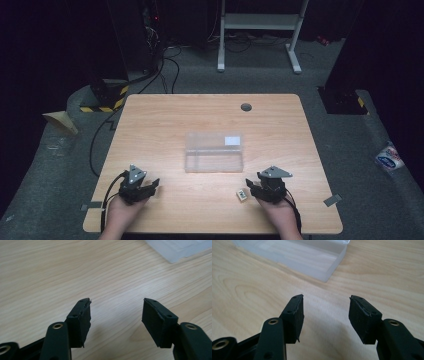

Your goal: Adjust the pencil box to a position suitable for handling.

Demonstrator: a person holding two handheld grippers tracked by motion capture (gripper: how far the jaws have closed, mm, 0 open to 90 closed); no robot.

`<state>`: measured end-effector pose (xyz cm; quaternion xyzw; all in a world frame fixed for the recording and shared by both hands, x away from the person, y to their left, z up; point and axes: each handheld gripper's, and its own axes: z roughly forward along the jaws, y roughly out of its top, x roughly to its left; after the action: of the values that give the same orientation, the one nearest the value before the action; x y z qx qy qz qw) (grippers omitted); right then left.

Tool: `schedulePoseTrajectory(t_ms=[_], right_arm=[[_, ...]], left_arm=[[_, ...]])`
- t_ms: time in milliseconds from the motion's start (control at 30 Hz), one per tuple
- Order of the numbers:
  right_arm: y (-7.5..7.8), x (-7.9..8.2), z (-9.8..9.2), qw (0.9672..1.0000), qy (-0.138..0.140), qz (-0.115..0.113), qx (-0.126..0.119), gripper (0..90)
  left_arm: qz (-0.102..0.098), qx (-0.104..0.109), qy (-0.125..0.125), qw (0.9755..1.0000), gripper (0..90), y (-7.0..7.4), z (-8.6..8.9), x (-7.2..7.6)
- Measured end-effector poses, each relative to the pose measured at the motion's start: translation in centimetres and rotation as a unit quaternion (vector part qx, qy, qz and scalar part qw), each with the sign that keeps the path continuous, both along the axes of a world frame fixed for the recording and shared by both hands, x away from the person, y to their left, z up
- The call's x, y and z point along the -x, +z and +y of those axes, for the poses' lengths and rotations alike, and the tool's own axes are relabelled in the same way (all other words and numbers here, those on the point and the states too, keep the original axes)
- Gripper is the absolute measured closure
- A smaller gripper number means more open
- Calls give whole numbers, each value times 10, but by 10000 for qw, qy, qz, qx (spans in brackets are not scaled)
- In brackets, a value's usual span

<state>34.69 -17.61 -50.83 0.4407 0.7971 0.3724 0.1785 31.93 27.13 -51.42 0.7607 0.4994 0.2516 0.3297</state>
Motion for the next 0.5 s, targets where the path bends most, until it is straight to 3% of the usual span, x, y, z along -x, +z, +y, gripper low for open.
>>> schedulePoseTrajectory(t_ms=[67, 100, 133, 233, 500], right_arm=[[-1, 5, -3, 10000, 58, -7, 43, 453], [-2, 8, -4, 10000, 55, 21, 32, 453], [-2, 11, -5, 10000, 50, 37, 28, 453], [-3, 18, -6, 9999, 66, 72, -48, 452], [-4, 33, 1, 9998, 191, 58, -89, 444]], left_arm=[[84, 165, 69, 9998, 388, -7, 6, 3], [119, 136, 54, 9998, 384, -12, 6, 4], [61, 217, -19, 9997, 373, -14, 6, 5], [81, 236, -155, 9996, 348, -14, 6, 3], [103, 219, -169, 9996, 322, -14, 5, 3]])
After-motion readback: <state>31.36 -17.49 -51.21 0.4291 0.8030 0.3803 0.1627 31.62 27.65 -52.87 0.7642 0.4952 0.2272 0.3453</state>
